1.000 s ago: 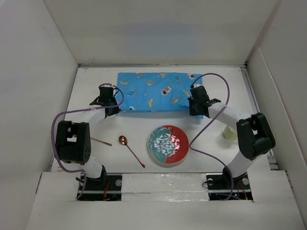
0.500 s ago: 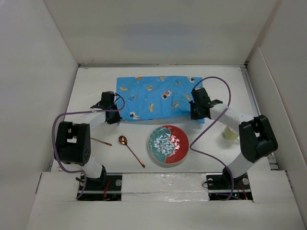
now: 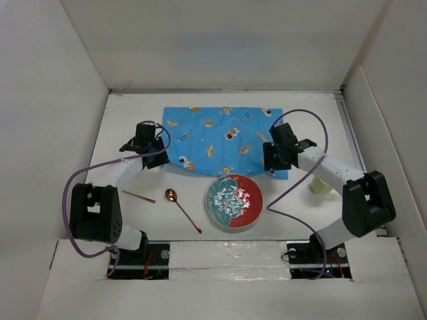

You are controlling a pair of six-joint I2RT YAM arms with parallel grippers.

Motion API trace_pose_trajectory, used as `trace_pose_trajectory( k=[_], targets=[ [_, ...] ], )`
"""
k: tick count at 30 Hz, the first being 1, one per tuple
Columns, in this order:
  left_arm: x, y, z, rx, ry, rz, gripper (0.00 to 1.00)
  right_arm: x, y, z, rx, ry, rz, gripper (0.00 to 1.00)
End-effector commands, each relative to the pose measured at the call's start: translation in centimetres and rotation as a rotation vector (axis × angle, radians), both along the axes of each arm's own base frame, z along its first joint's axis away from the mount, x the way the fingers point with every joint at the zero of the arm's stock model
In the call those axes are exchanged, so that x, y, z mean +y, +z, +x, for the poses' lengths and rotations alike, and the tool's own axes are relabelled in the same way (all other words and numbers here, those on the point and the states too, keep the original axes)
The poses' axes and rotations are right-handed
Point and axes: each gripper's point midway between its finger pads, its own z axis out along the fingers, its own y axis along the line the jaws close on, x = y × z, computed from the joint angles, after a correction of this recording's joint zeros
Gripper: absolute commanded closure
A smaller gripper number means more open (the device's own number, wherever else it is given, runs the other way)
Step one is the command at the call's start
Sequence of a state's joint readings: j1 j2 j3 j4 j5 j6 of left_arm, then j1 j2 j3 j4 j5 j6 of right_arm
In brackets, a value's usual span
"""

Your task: Set the dinner table for one person

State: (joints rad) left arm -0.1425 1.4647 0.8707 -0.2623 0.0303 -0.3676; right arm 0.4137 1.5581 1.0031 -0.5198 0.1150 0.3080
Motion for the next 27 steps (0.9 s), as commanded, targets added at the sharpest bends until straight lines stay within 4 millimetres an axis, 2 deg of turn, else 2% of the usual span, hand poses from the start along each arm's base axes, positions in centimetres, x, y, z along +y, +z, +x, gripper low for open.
trace_pose_trajectory(
  k=[1, 2, 4, 5, 6, 7, 8, 9, 10, 11, 14, 15, 16, 18, 22, 23, 27],
  targets=[
    [-0.3, 5.8, 1.7, -0.142, -0.001, -0.025, 0.66, 0.4, 4.8, -0.3, -0.081, 0.018, 0.047, 0.44],
    [-0.3, 6.5, 1.7, -0.156, 0.000, -0.025, 0.66, 0.5, 5.0, -0.8, -0.082, 0.020, 0.065, 0.45],
    [-0.3, 8.1, 1.7, -0.195, 0.000, -0.035, 0.67, 1.0, 5.3, -2.8, -0.077, 0.042, 0.138, 0.59],
    [-0.4, 8.6, 1.6, -0.204, -0.001, -0.040, 0.70, 1.5, 5.3, -3.6, -0.068, 0.058, 0.176, 0.73],
    [-0.3, 9.4, 1.5, -0.225, 0.001, -0.043, 0.73, 2.1, 5.4, -4.2, -0.072, 0.075, 0.224, 0.99],
    [-0.4, 9.8, 1.5, -0.235, 0.002, -0.046, 0.78, 2.3, 6.1, -4.9, -0.092, 0.068, 0.268, 1.00],
    [-0.4, 10.2, 1.3, -0.242, 0.002, -0.052, 0.87, 2.4, 4.7, -6.3, -0.058, 0.074, 0.289, 1.00],
    [-0.5, 10.9, 1.2, -0.261, -0.003, -0.058, 0.90, 3.6, 4.9, -7.0, -0.058, 0.113, 0.357, 1.00],
    [-0.5, 11.0, 1.1, -0.261, -0.002, -0.059, 0.92, 4.1, 4.7, -7.4, -0.052, 0.101, 0.400, 1.00],
    [-0.5, 11.0, 0.9, -0.262, -0.005, -0.063, 0.92, 4.1, 3.8, -8.6, -0.033, 0.097, 0.425, 1.00],
    [-1.1, 11.4, 0.8, -0.273, -0.025, -0.092, 0.92, 4.7, 3.2, -9.3, -0.016, 0.077, 0.489, 0.59],
    [-1.4, 11.6, 0.8, -0.281, -0.032, -0.110, 0.92, 5.2, 2.6, -9.9, -0.001, 0.092, 0.514, 0.41],
    [-1.7, 12.0, 0.9, -0.291, -0.040, -0.124, 0.92, 5.5, 2.5, -10.2, 0.008, 0.082, 0.543, 0.38],
    [-2.8, 13.1, 1.2, -0.324, -0.076, -0.176, 0.91, 6.2, 2.2, -10.5, 0.021, 0.087, 0.593, 0.35],
    [-3.8, 14.2, 1.2, -0.342, -0.112, -0.224, 0.84, 6.1, -0.4, -11.5, 0.089, 0.019, 0.614, 0.37],
    [-4.0, 14.2, 1.1, -0.343, -0.120, -0.234, 0.79, 6.2, -0.8, -11.7, 0.100, 0.017, 0.623, 0.39],
    [-4.6, 14.7, 1.0, -0.353, -0.145, -0.259, 0.73, 7.0, -2.1, -11.1, 0.108, -0.003, 0.665, 0.52]
  ],
)
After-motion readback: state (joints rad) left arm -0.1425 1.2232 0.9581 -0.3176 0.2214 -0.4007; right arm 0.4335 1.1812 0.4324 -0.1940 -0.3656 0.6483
